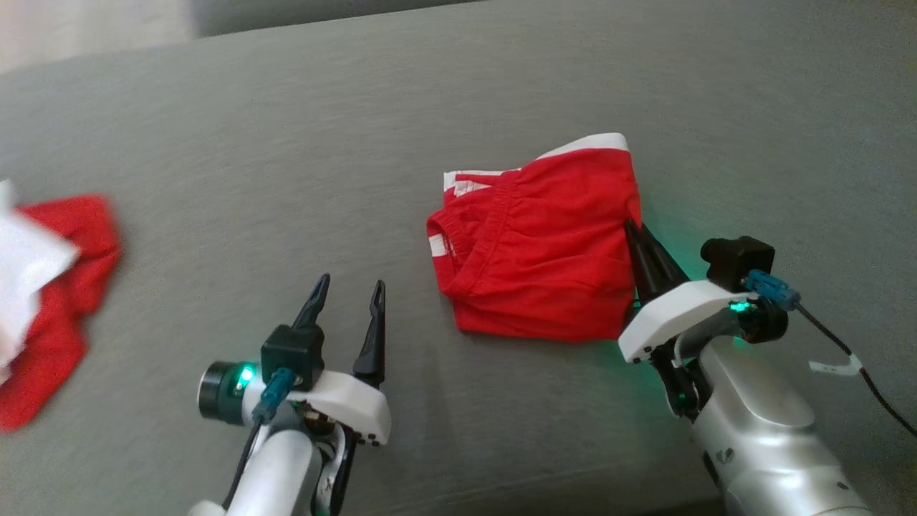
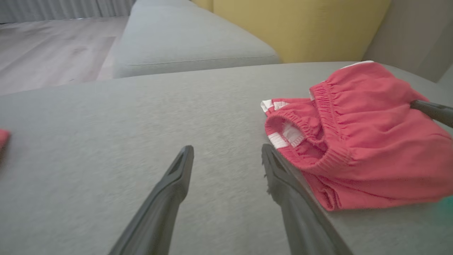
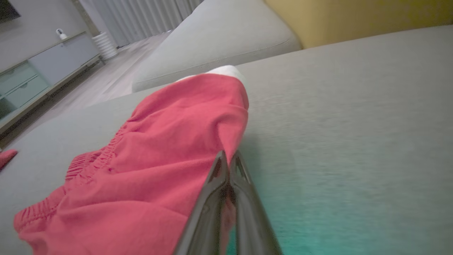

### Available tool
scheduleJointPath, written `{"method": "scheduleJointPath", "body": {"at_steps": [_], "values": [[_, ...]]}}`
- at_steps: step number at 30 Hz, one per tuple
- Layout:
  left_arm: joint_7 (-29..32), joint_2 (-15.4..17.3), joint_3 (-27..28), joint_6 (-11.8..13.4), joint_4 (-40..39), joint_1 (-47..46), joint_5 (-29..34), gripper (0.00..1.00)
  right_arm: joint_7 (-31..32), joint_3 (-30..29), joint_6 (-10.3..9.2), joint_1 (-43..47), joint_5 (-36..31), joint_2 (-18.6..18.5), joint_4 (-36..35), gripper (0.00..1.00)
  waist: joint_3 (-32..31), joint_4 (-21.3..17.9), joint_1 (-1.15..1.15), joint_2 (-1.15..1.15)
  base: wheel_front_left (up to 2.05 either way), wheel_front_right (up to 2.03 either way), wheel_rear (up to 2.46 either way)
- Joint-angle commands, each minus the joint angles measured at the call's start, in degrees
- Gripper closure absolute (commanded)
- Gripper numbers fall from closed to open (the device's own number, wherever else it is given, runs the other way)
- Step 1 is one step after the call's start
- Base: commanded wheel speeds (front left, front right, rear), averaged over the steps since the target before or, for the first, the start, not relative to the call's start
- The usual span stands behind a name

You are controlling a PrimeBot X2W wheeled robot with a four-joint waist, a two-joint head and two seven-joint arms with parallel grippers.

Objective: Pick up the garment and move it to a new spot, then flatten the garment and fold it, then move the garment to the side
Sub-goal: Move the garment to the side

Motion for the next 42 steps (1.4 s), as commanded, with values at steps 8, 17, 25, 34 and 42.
{"method": "scheduleJointPath", "body": {"at_steps": [8,17,25,34,42], "values": [[-0.3,0.2,1.5,-1.2,-0.8,-3.9,1.7,0.00,-0.6,2.4,0.37,0.6,1.4,0.5,-4.5,1.00,1.6,-21.0,0.00,0.00,0.00,0.00,0.00],[-0.3,0.2,-0.2,-2.2,-0.8,-5.4,2.5,0.00,-0.6,0.9,0.37,0.6,-1.3,0.5,-6.8,1.00,4.0,-24.1,0.00,0.00,0.00,0.00,0.00],[-0.3,0.2,-1.5,-3.0,-0.6,-5.4,2.6,0.00,-0.6,-4.9,0.37,-6.1,-9.0,-1.9,-5.0,1.00,5.7,-19.4,0.00,0.00,0.00,0.00,0.00],[-0.3,0.2,-1.4,-3.5,-0.8,-5.3,3.6,0.00,0.2,-14.3,0.37,-17.4,-18.8,-12.4,5.5,1.00,7.8,-11.5,0.00,0.00,0.00,0.00,0.00],[-0.3,0.2,-1.0,-3.7,-1.4,-5.5,4.2,0.00,0.1,-23.5,0.37,-23.2,-26.8,-18.5,11.6,1.00,8.8,-8.4,0.00,0.00,0.00,0.00,0.00]]}}
